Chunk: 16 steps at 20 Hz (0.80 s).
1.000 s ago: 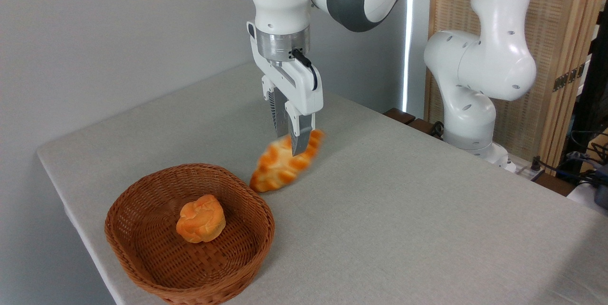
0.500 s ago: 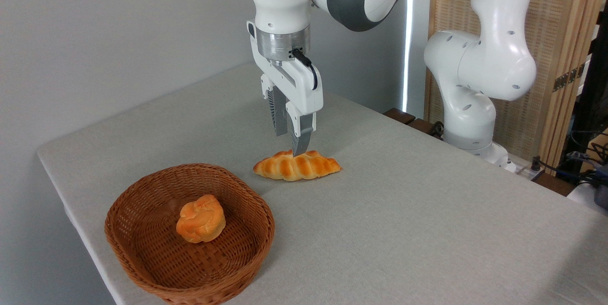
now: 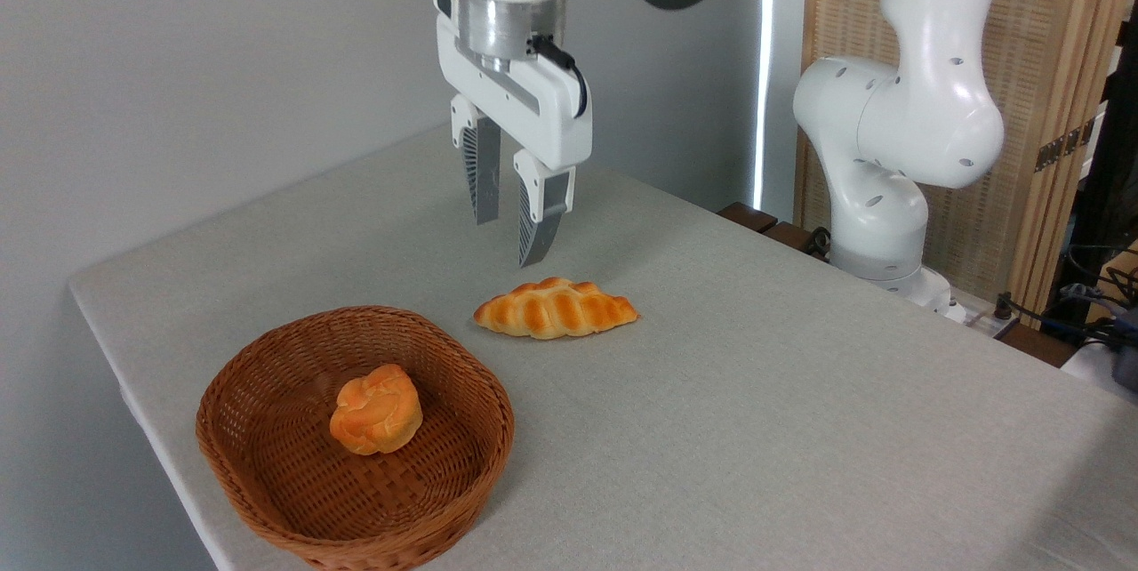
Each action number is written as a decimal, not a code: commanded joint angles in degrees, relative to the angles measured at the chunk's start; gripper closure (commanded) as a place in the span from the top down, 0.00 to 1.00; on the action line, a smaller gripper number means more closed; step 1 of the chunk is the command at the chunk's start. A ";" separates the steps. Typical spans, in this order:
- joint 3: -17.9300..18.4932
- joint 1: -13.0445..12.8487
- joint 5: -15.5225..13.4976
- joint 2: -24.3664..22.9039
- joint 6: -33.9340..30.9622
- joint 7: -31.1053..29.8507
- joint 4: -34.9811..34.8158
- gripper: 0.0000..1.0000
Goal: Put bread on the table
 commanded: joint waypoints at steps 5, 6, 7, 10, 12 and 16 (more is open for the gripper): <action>6.02 -0.41 5.42 7.62 -11.41 -0.82 16.67 1.00; 7.07 -0.41 5.42 8.23 -11.41 -0.73 17.90 1.00; 7.60 -0.41 5.42 8.58 -11.50 -0.73 18.95 1.00; 7.70 -0.41 5.42 10.86 -13.07 -1.43 21.77 1.00; 7.35 -0.32 5.51 13.23 -14.83 -4.06 24.49 1.00; 5.07 -0.41 6.56 14.65 -16.33 -4.60 25.47 1.00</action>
